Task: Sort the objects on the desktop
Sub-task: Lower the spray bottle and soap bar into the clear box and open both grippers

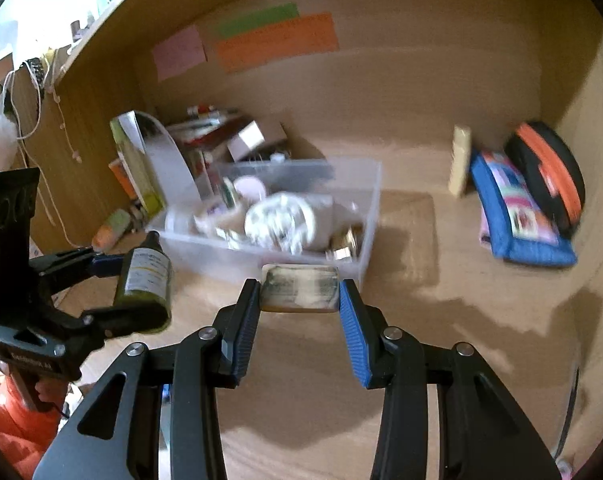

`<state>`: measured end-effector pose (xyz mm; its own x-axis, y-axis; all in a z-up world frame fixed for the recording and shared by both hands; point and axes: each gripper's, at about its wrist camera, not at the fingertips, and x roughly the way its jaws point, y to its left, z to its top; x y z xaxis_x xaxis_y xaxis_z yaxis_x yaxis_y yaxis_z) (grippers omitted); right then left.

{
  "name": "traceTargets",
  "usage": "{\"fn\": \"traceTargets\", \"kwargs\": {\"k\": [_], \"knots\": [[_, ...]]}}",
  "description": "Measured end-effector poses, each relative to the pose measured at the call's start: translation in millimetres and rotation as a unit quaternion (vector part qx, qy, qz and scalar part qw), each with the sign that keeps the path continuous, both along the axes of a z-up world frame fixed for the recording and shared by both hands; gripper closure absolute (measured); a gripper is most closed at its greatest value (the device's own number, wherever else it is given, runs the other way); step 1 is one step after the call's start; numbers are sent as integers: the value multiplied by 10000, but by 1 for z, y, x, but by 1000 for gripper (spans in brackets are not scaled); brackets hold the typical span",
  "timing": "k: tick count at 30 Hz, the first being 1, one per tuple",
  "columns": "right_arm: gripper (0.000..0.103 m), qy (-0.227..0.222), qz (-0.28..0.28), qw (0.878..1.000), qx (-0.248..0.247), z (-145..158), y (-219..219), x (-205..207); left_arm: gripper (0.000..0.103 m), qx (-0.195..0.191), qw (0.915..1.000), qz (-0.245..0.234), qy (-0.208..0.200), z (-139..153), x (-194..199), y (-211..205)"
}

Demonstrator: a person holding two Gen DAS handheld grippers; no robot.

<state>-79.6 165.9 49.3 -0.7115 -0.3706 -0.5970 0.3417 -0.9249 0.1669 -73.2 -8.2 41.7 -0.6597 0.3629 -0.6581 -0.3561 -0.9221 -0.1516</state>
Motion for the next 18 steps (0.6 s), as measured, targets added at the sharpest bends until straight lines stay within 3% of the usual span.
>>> {"fn": "traceTargets", "kwargs": {"k": [8, 15, 18], "knots": [[66, 228, 20, 9997, 35, 24, -17, -30, 24, 145, 9984, 494, 228, 25, -33, -42], [66, 171, -106, 9998, 47, 32, -22, -65, 24, 313, 9969, 716, 61, 31, -70, -57], [66, 101, -138, 9999, 16, 33, -26, -80, 24, 450, 9957, 778, -206, 25, -90, -59]]}}
